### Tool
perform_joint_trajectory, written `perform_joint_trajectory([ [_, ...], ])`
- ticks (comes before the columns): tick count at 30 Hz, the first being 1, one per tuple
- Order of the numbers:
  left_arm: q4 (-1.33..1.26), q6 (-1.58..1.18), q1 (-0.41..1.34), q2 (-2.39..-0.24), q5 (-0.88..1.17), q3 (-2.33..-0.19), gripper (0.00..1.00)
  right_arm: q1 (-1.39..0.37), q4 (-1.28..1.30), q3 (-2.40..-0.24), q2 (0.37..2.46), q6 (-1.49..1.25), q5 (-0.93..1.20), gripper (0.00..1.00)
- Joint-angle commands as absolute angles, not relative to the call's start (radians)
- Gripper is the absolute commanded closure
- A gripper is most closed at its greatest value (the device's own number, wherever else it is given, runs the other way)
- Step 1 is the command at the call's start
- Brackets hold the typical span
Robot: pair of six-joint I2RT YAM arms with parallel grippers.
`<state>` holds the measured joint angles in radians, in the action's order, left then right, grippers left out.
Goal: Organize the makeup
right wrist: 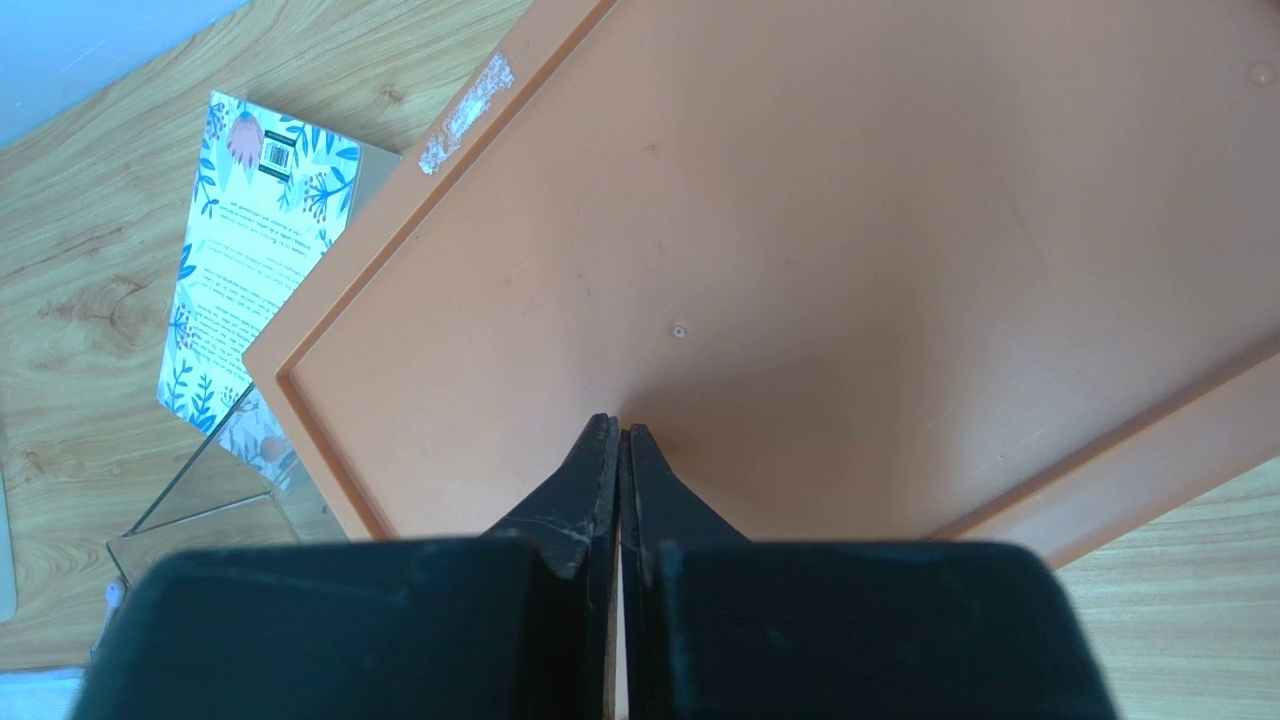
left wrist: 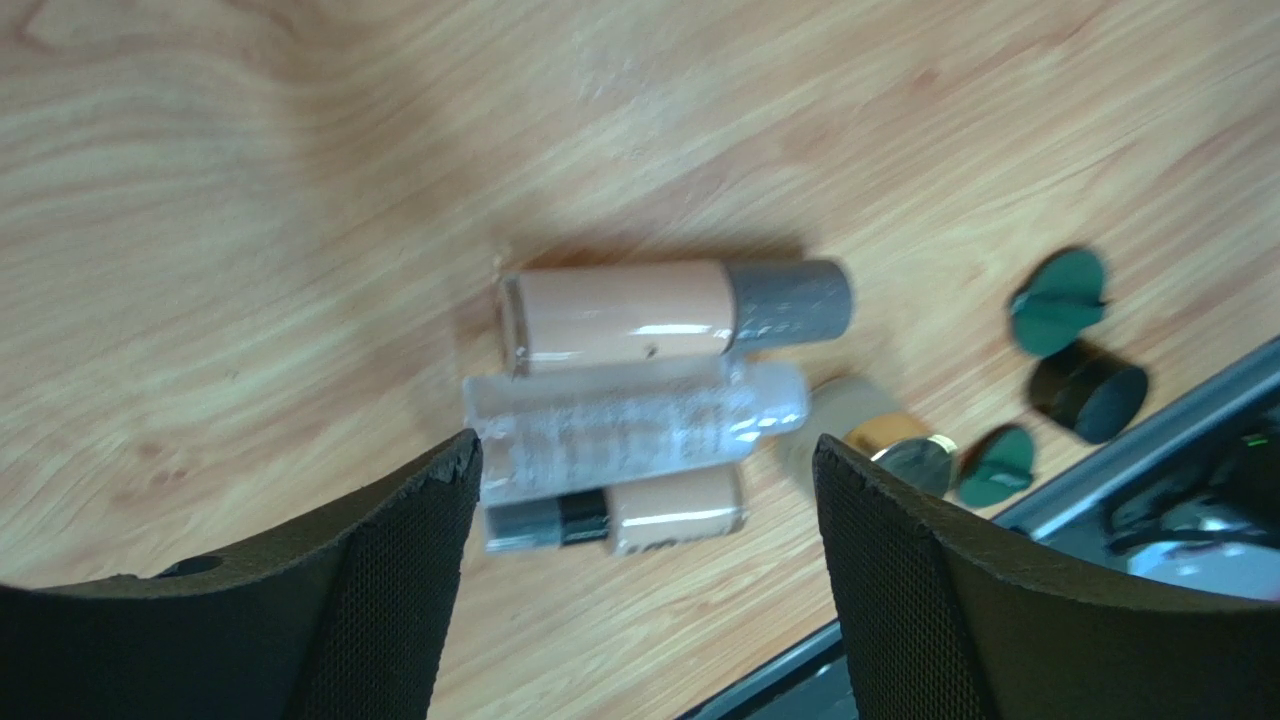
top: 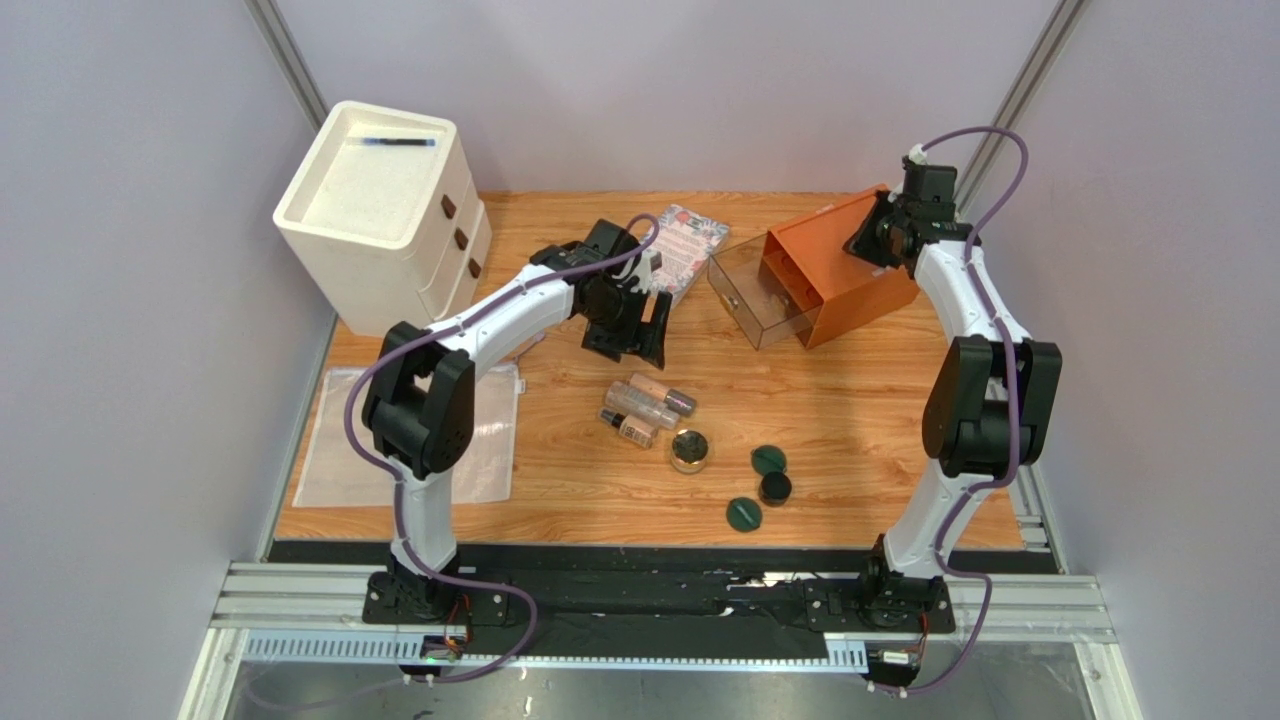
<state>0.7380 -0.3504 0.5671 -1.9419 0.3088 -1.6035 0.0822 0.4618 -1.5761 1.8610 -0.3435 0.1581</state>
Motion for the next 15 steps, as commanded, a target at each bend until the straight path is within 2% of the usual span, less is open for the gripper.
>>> perform_joint_trajectory([
  [1,0.847,-0.195,0.613,-1.934,0.183,-1.624,0.13,0.078,0.600,-1.519,1.907,-0.321,0.155,1.00],
  [10,0.873,-0.132,0.656,-1.973,0.137,-1.660,0.14,0.078,0.601,-1.503,1.898,-0.319,0.166,1.00],
  [15,0.881,-0.123,0.666,-1.902,0.091,-1.602,0.15,0.078,0.601,-1.496,1.896,-0.318,0.172,1.00],
])
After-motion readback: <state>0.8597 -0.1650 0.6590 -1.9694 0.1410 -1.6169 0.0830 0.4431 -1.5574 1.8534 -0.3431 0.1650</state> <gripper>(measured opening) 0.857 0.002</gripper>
